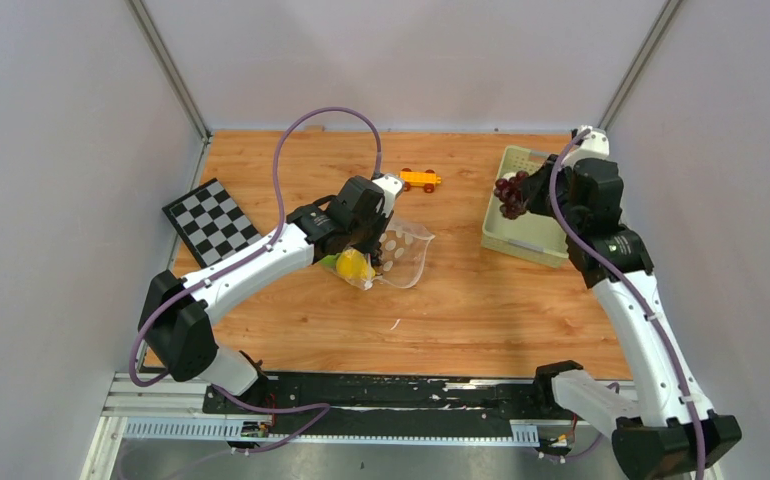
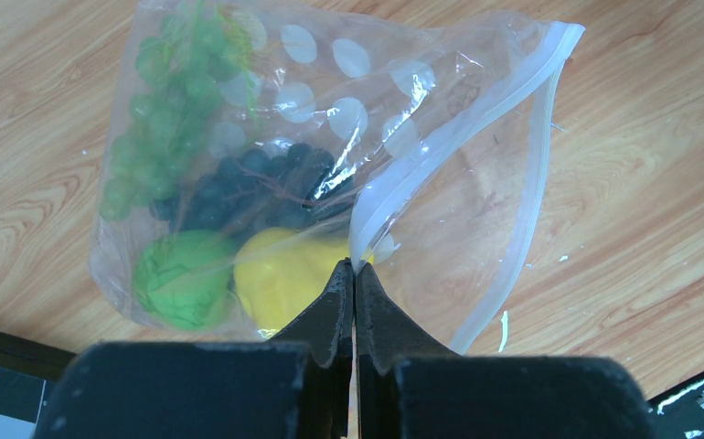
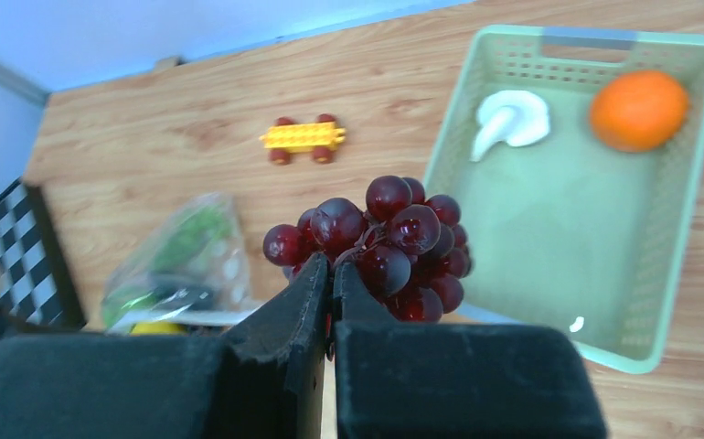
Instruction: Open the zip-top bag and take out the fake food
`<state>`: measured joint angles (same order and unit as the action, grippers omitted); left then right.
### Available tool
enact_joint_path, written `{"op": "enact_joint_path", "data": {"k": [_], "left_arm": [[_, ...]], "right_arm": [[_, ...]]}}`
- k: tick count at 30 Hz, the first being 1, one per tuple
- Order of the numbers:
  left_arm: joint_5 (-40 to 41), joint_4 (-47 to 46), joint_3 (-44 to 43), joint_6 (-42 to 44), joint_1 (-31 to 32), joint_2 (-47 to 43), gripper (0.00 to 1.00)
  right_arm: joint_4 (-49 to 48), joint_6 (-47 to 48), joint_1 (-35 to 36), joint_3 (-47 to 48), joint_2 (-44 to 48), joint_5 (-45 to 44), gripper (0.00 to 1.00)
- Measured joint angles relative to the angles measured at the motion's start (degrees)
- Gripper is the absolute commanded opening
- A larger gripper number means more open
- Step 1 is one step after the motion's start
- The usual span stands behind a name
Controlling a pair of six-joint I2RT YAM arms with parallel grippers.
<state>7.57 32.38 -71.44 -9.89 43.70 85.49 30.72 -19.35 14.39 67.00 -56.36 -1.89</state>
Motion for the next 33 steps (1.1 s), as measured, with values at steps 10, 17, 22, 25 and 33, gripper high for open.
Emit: {"op": "enact_joint_path", "data": {"k": [10,17,22,25,33], "left_arm": [[-0.6,0.0,0.0,0.0,0.0,0.0,0.00],[-1.1,0.0,0.0,0.0,0.0,0.0,0.00],[-1.2,0.0,0.0,0.0,0.0,0.0,0.00],[-1.3,0.0,0.0,0.0,0.0,0.0,0.00],[-1.5,0.0,0.0,0.0,0.0,0.0,0.00]], "right_arm": [[-12.4,2.1,-10.4,-4.7,-11.5,-9.4,0.00],[-24.1,4.3,-14.4,-6.8,-21.7,-14.7,0.00],[-31.6,6.7,-15.9,-6.1,-28.7,-15.6,0.06],[-32.8,7.6,-16.1,-3.5,-33.9,-14.1,0.15],[-32.6,7.4,-16.0,3.6,-42.9,-7.4,0.50]]}}
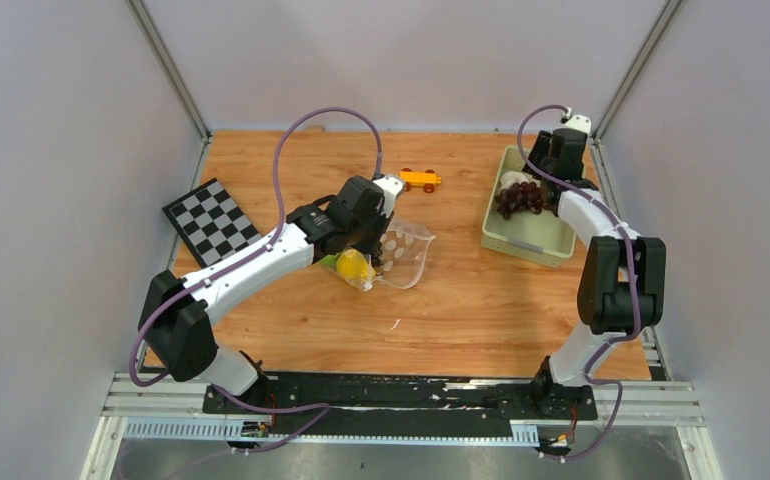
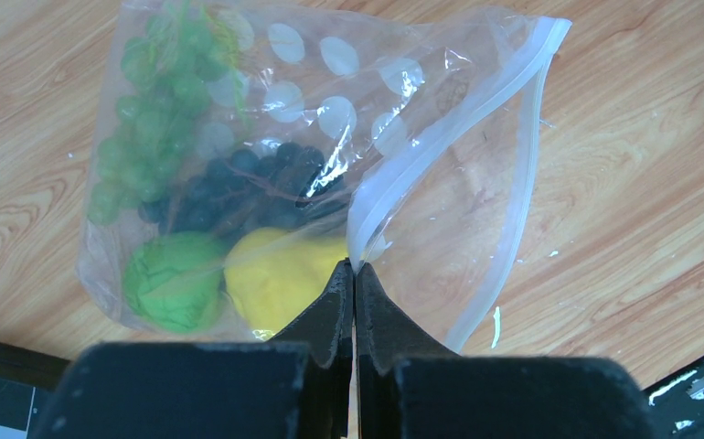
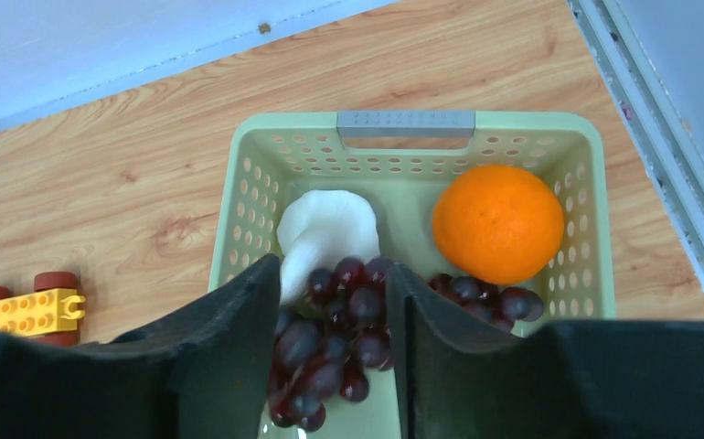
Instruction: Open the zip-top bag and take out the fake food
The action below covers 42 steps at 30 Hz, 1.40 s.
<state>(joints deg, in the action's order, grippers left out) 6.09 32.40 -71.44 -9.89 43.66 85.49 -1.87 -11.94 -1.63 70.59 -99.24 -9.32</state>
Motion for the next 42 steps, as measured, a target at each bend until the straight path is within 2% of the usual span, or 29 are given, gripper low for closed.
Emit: {"op": "enact_joint_path", "data": {"k": [4,8,17,27,32,37,42], "left_arm": [[0.0,0.0,0.0,0.0,0.0,0.0,0.00],[-0.3,0.0,0.0,0.0,0.0,0.0,0.00],[-1.0,0.0,0.0,0.0,0.0,0.0,0.00],[-1.6,0.0,0.0,0.0,0.0,0.0,0.00],[-1.8,0.0,0.0,0.0,0.0,0.0,0.00],[-2.7,0.0,0.0,0.0,0.0,0.0,0.00],[-3.1,0.0,0.0,0.0,0.0,0.0,0.00]], "right_arm": [[0.8,-0.6,0.0,0.2,0.3,1.5,0.57],[3.3,-1.9,0.0,0.2,2.7,4.1,0.58],[5.4,-6.0,2.9,-8.1,17.1,13.7,0.61],[5.2,-9.6,15.9,-21.7,31.5,22.2,0.60],[1.6,-11.1,25.8,-29.1,38.0,23.4,0.59],[-3.5,-12.2,35.0,-33.0,38.4,23.3,0.57],[-10.3,-13.9,41.0,-34.4,33.6,20.9,0.54]]}}
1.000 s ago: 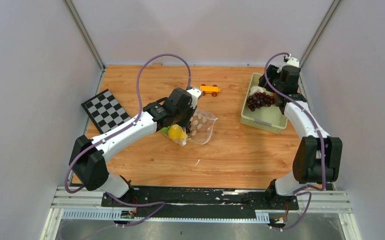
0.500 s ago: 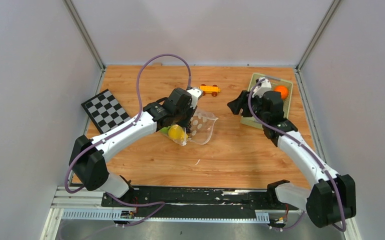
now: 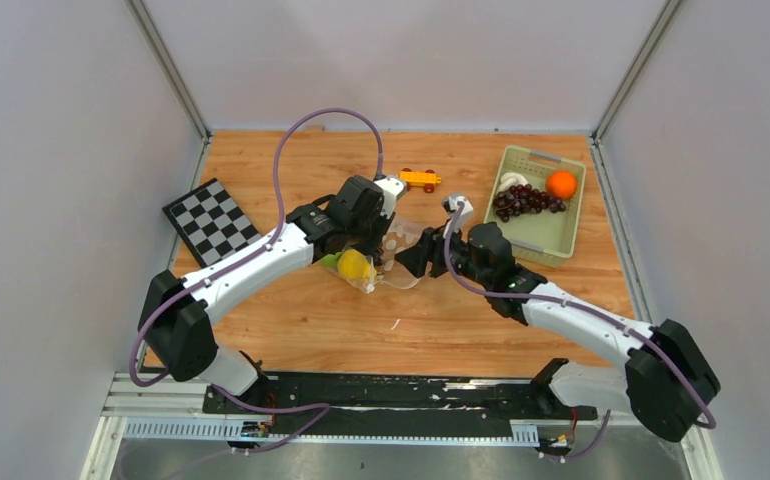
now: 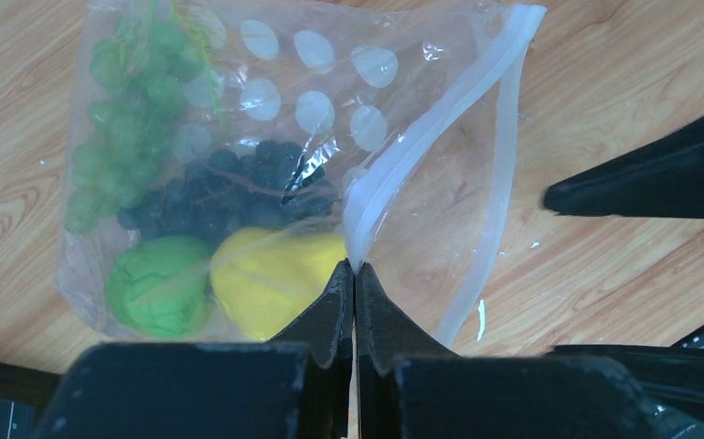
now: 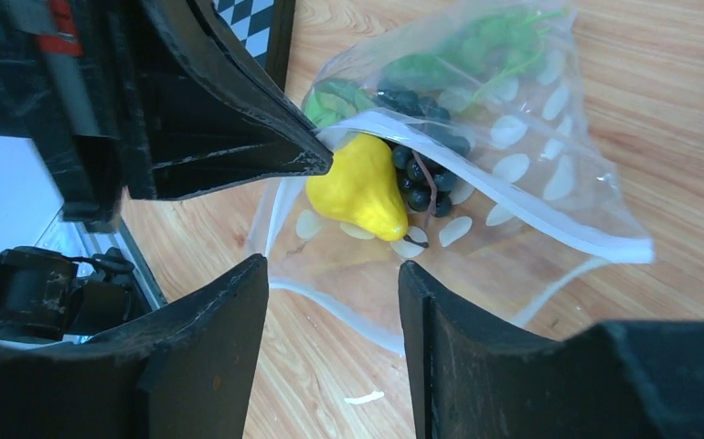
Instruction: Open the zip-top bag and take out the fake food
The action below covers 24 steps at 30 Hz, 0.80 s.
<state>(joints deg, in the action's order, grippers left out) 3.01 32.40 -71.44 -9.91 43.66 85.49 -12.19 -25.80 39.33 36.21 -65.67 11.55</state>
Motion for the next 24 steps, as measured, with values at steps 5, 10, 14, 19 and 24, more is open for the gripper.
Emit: {"op": "enact_joint_path", "data": {"k": [5,10,14,19,24], "left_arm": [[-0.3,0.0,0.0,0.0,0.0,0.0,0.00],[-0.9,0.0,0.0,0.0,-0.2,0.0,0.00],[-1.3,0.0,0.0,0.0,-0.2,0.0,0.00],[-1.6,0.0,0.0,-0.1,-0.2,0.0,0.00],[-1.7,0.0,0.0,-0.1,-0.2,0.0,0.00]], "right_arm": [[-9.8,-1.9,2.7,-0.3,-10.1,-2.1,0.49],[-16.1,-3.2,4.4,-0.3,-20.0,-6.1,0.48],[-20.5,-4.1,4.9,-0.3,-25.3,-8.7,0.48],[-24.6,-4.7,4.9,0.0,-30.3,-9.6,0.47],[-26.7,-4.9,4.9,1.8,-34.8,-10.1,0.41]]}}
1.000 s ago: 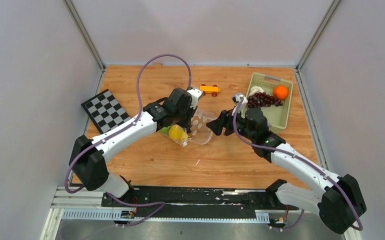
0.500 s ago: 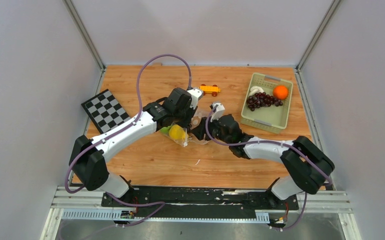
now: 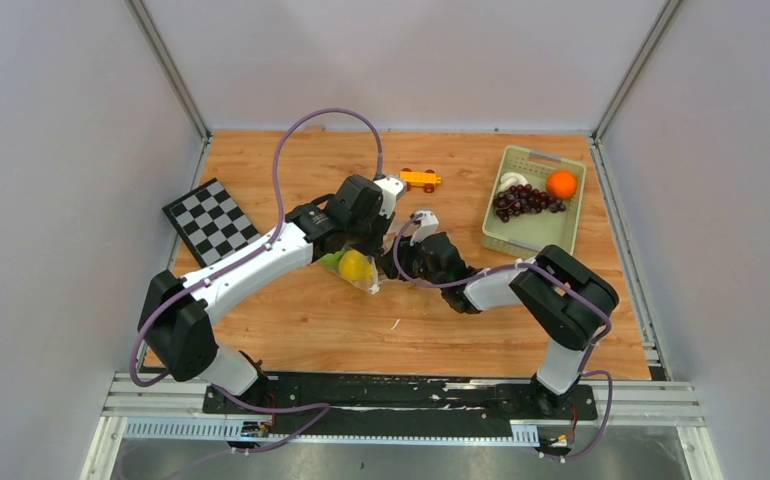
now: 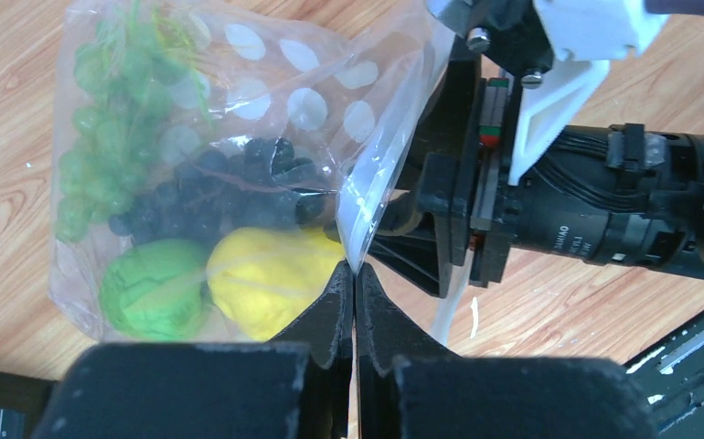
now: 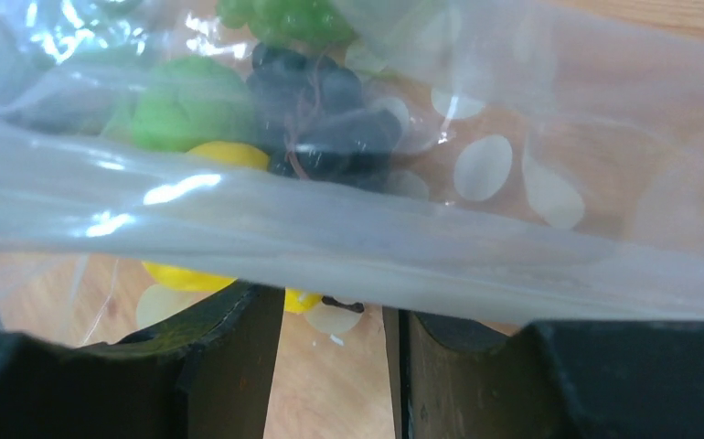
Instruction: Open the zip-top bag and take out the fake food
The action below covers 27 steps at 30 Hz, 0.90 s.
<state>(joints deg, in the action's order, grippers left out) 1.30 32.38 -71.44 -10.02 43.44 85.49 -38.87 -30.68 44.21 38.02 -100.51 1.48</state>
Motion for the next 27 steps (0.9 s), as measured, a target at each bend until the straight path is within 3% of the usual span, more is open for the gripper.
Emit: {"op": "enact_joint_path", "data": {"k": [6,12,19,27], "left_arm": [[0.0,0.0,0.0,-0.1,-0.1,0.0,0.00],[-0.1,0.0,0.0,-0.1,-0.4,0.0,0.00],[-0.4,0.0,0.0,-0.1,-0.7,0.0,0.00],[-0.5,0.0,0.0,-0.1,-0.9,0.1,0.00]], "right_arm": [[-2.7,-0.6,0.0,2.4,-4.0,0.0,0.29],[-3.5,-0.6,0.0,2.6,-5.3,0.0,0.01],[-0.8,1.1,0.0,2.3,-3.0,0.3,0.00],[7.9,5.4,0.0,1.9,10.9,1.7,0.00]]}}
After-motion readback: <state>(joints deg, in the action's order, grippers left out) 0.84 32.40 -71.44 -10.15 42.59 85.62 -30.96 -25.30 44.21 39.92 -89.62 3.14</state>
